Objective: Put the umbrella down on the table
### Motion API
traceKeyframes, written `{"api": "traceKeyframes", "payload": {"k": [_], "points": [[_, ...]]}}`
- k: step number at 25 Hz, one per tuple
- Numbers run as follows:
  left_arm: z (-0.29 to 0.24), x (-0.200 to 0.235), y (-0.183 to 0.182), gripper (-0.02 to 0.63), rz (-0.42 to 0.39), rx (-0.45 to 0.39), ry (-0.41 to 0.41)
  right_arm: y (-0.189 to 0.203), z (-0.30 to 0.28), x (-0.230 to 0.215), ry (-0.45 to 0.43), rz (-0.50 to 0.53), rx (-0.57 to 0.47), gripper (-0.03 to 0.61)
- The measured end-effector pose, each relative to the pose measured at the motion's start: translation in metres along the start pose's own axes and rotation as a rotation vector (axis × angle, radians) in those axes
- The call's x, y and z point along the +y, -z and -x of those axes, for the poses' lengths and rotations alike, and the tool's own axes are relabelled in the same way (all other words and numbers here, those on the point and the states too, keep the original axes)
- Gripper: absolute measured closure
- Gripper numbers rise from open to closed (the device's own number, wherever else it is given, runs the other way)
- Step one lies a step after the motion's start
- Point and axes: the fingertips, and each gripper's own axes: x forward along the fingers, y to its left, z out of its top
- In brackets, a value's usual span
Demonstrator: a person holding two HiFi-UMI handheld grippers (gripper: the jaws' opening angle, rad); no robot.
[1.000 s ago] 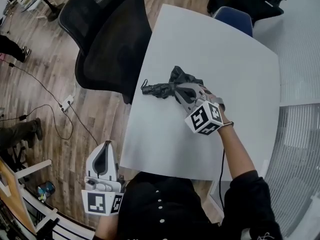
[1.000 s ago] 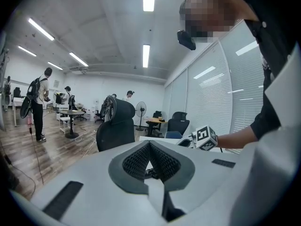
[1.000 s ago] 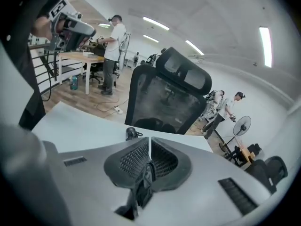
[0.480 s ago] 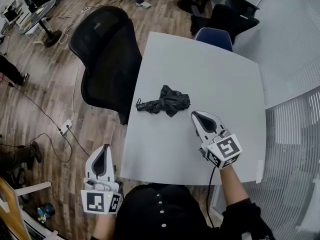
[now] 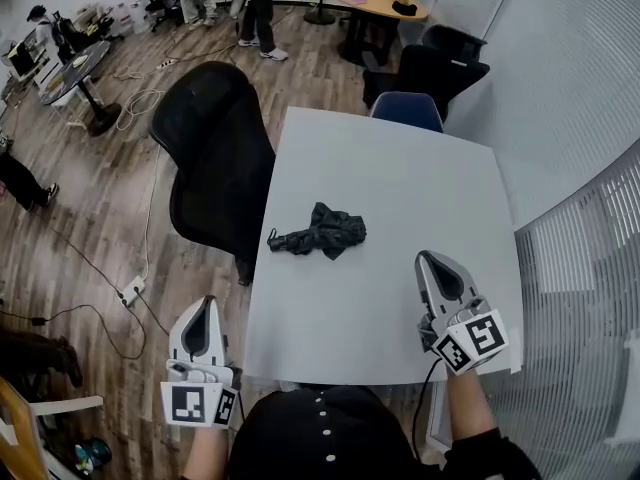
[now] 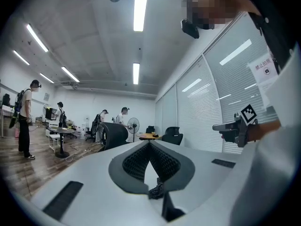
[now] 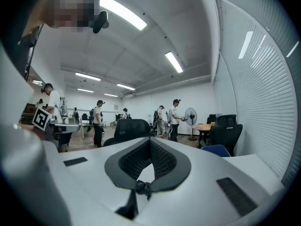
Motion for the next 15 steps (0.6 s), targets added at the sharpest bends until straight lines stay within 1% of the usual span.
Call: {"api": "traceKeyframes", "payload": {"k": [5, 11, 15], "points": [[0.003, 0.001, -0.013, 0.603, -0.009, -0.035, -0.004, -0.022, 0.030, -0.010, 0.075, -0.038, -0.093, 0.551], [0.007, 0.008, -0.033, 0.603, -0.018, -0.085, -0.017, -0.040, 0.060, -0.014, 0.178, 0.007, -0.174, 0.551], [0.010, 0.010, -0.044, 0.603, -0.016, -0.109, -0.016, -0.044, 0.078, -0.017, 0.227, 0.004, -0.209, 0.551]]}}
